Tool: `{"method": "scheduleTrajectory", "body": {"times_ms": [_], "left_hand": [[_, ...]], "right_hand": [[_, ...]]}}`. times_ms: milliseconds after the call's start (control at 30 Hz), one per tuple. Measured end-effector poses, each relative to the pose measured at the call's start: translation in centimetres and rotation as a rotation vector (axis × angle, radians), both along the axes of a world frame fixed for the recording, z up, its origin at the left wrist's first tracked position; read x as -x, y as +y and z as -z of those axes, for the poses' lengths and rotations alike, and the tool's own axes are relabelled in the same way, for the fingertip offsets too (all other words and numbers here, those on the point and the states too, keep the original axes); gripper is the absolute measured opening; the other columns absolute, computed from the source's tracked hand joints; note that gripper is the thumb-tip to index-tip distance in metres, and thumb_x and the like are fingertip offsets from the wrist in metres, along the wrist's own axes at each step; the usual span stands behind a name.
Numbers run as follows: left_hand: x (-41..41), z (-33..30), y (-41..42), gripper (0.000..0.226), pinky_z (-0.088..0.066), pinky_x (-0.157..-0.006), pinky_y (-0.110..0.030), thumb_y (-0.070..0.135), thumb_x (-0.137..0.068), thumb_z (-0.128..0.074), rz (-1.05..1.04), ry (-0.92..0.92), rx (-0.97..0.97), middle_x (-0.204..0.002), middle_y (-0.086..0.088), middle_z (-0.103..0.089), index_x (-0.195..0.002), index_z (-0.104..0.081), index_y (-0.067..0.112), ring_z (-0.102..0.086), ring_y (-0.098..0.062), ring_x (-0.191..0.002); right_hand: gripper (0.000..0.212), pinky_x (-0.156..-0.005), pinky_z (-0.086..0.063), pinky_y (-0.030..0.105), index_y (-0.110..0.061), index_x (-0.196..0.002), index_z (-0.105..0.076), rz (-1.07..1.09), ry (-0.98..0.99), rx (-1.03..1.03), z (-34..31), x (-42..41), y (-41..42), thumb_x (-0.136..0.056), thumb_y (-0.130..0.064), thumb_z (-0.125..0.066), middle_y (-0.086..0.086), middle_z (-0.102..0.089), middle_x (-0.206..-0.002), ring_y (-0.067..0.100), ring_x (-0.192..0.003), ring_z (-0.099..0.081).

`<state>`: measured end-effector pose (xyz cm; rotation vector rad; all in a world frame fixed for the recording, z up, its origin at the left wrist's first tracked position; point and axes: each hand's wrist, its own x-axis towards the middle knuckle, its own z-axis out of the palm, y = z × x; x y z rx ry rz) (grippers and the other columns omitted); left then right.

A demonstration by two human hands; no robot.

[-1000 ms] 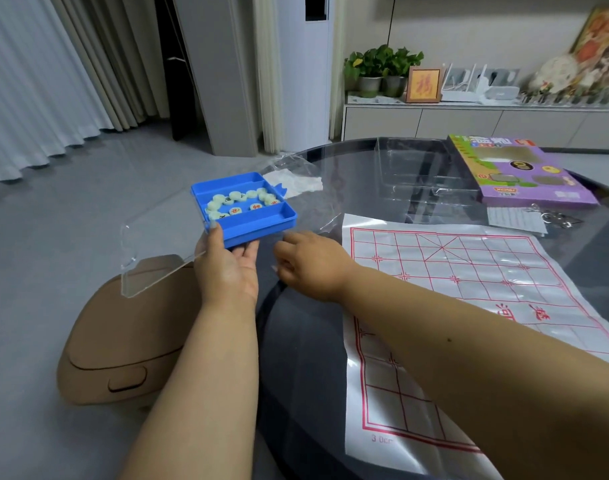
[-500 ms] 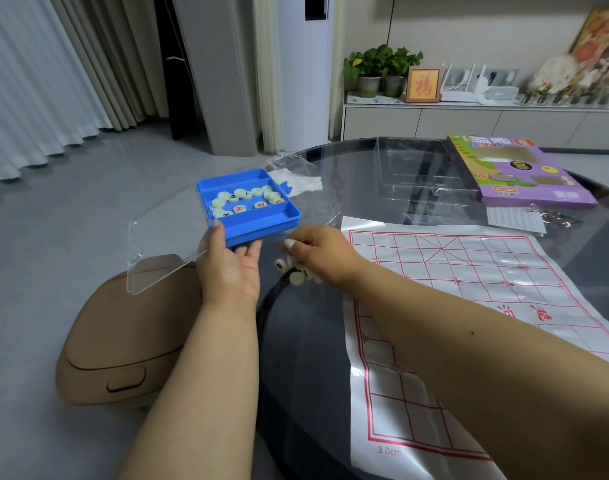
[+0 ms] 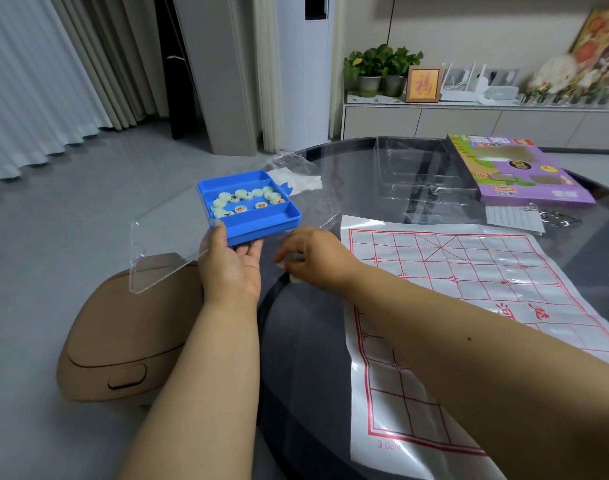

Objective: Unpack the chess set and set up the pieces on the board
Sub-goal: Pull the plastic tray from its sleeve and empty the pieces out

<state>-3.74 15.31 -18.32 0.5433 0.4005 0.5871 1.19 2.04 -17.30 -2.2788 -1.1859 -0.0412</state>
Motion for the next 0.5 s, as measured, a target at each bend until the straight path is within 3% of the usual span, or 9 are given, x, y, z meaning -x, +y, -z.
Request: {"method": "scheduleTrajectory", "body": {"times_ms": [133,267,400,500], "left_hand": [[-0.13,-0.02,-0.06,0.030,-0.055,-0.088,-0.046,0.024,-0.097,-0.053,-0.008,0.014,-0.001,-0.113,-0.013,-0.065,-0.124,-0.054,0.011,-0.069,-0.024,-0.100],[-0.22,0.11,-0.03,0.027,-0.056,-0.087,-0.044,0.024,-0.098,-0.052,0.002,0.014,-0.021,-0.113,-0.012,-0.065,-0.121,-0.056,0.012,-0.069,-0.023,-0.099],[-0.16,0.32,0.12,0.030,-0.056,-0.087,-0.044,0.026,-0.097,-0.052,0.008,0.011,-0.027,-0.115,-0.013,-0.065,-0.124,-0.054,0.012,-0.069,-0.023,-0.099],[-0.07,0.37,0.14,0.033,-0.055,-0.088,-0.045,0.027,-0.097,-0.052,0.013,0.009,-0.028,-0.116,-0.012,-0.065,-0.127,-0.053,0.012,-0.070,-0.023,-0.099]], "right_hand": [[0.018,-0.088,-0.044,0.030,-0.011,-0.103,-0.066,0.027,-0.077,0.049,0.51,-0.13,-0.02,-0.090,-0.021,-0.059,0.006,-0.059,-0.107,0.019,-0.102,-0.050],[0.034,-0.099,-0.040,0.036,-0.011,-0.122,-0.060,-0.064,-0.195,0.175,0.99,0.20,0.13,-0.097,-0.030,-0.047,0.008,-0.058,-0.122,0.023,-0.115,-0.050],[0.047,-0.111,-0.027,0.033,-0.013,-0.140,-0.044,-0.094,-0.200,0.298,0.92,0.37,0.03,-0.100,-0.036,-0.034,0.006,-0.043,-0.145,0.021,-0.135,-0.037],[0.049,-0.114,-0.021,0.033,-0.016,-0.145,-0.035,-0.086,-0.159,0.316,0.48,0.54,-0.09,-0.101,-0.038,-0.029,0.005,-0.035,-0.151,0.020,-0.141,-0.028]]}}
